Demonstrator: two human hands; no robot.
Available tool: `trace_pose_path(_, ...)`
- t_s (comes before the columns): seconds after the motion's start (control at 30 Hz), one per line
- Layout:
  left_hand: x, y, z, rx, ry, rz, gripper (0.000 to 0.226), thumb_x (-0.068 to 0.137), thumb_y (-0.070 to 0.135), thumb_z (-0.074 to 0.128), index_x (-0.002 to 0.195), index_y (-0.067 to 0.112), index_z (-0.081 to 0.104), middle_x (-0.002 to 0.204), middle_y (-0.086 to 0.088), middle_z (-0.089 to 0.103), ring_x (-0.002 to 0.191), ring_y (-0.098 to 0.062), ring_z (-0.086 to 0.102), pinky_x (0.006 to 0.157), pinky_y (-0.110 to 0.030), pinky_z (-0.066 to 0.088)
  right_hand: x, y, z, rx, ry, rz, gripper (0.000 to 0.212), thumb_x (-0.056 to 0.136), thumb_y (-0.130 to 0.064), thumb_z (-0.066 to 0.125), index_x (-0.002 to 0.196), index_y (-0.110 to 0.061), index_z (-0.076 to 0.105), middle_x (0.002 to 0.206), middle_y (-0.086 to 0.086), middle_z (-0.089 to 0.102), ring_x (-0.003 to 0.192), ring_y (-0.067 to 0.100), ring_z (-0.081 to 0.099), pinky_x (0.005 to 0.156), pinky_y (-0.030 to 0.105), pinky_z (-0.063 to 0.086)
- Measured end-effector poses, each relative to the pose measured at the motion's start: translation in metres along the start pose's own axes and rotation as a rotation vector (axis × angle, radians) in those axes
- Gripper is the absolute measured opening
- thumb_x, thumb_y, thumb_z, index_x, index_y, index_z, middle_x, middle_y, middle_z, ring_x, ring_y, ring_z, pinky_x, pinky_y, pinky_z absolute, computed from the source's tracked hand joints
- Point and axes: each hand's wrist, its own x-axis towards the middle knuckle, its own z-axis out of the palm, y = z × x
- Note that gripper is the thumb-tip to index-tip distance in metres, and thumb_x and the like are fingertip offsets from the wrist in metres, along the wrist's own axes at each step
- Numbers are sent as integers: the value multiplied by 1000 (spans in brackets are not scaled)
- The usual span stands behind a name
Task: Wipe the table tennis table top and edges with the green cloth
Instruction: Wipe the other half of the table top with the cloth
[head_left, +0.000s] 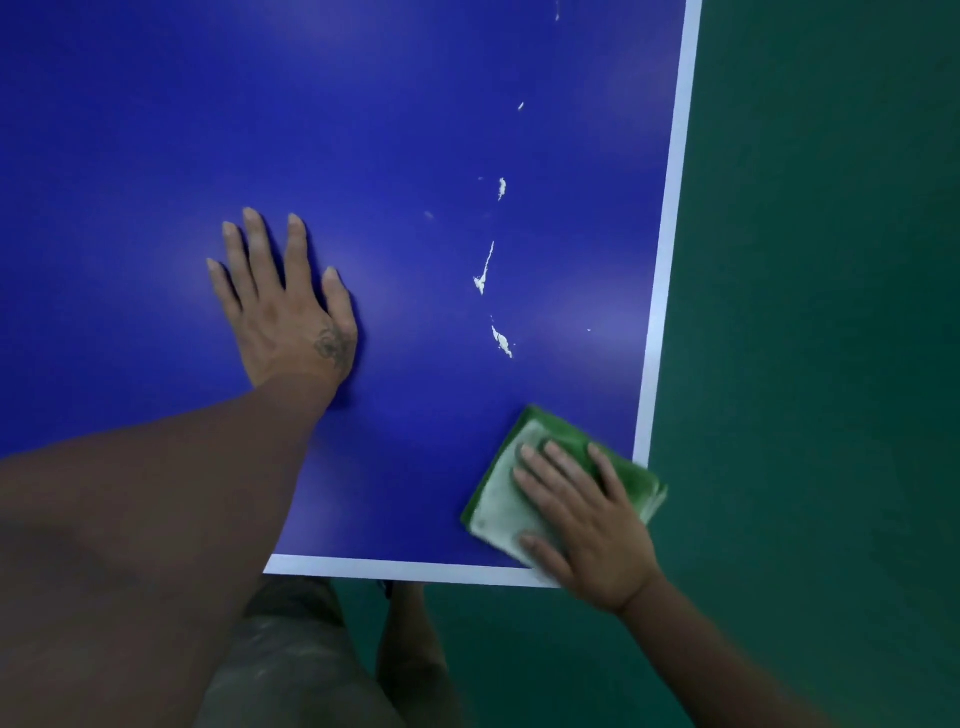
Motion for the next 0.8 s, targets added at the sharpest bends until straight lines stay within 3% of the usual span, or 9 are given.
trace_pose_path(0.17,1,1,-3,-9,-19,-6,66,113,45,31,173,21,21,181,-13,7,168,-34,2,135,-55,0,-13,-2,4,-7,-39,-144,74,106,-57,57,169,-24,37,178,-3,30,164,22,31,132,58,20)
trace_pose_path(0.27,0,0,-1,6,-19,-8,65,113,45,29,173,21,20,182,-12,5,168,-33,1,135,-55,-1,25,20,-4,-29,-46,-282,75,106,-59,58,170,-28,35,179,-5,28,164,19,29,134,55,17)
trace_pose_path(0.4,1,-1,0,12,-8,-6,64,113,46,27,173,22,22,181,-12,7,168,-33,3,135,-54,0,104,46,-16,-22,-18,-337,74,107,-57,56,171,-27,34,179,-5,26,166,20,25,133,57,19)
trace_pose_path(0.63,2,-2,2,6,16,8,63,114,46,28,172,22,24,181,-12,10,168,-33,4,135,-55,1,225,76,-40,-105,23,-267,69,110,-59,46,170,-27,33,180,-7,24,168,16,17,134,56,16)
trace_pose_path(0.8,2,-1,-1,2,14,4,63,114,45,30,172,21,24,181,-12,10,168,-33,4,135,-55,1,203,48,-32,-94,103,-120,68,112,-54,47,170,-22,34,180,-3,25,167,20,19,131,61,19)
